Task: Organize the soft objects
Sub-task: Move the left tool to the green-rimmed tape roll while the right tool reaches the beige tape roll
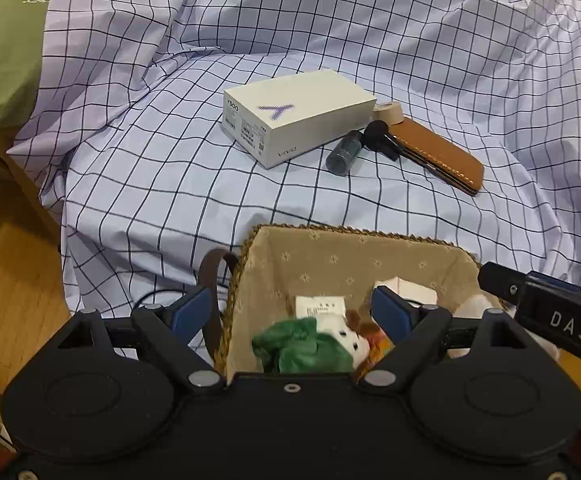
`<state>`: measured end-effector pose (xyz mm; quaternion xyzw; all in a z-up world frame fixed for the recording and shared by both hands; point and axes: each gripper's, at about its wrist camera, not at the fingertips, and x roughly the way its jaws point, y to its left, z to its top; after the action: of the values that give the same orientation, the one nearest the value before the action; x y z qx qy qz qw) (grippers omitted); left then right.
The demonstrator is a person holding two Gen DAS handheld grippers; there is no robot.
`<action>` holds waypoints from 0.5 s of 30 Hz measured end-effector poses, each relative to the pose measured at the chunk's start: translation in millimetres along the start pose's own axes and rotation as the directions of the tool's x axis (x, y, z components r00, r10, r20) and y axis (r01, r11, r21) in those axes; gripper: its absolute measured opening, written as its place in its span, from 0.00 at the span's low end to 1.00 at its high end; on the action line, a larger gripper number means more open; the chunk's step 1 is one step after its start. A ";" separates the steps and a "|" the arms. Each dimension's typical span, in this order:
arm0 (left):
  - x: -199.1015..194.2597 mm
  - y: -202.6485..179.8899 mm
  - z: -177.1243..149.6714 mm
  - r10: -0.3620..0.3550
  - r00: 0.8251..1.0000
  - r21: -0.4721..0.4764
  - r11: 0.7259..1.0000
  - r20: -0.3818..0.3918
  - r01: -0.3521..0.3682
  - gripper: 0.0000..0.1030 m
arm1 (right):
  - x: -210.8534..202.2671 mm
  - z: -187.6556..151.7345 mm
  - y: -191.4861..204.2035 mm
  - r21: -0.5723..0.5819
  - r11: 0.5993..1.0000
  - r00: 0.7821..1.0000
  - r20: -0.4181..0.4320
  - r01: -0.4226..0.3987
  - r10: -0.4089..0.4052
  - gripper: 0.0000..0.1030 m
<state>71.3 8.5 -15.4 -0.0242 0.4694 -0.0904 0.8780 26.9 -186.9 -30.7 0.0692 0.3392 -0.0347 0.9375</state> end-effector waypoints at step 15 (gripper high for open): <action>45.5 15.8 66.5 0.045 0.999 0.007 0.999 0.006 -0.045 0.81 | 59.6 66.0 9.1 -0.073 0.997 1.000 -0.012 0.027 -0.028 0.50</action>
<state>153.3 13.0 -17.5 -0.0107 0.4670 -0.0720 0.8813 115.4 -189.1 -17.8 0.0303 0.3474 -0.0347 0.9366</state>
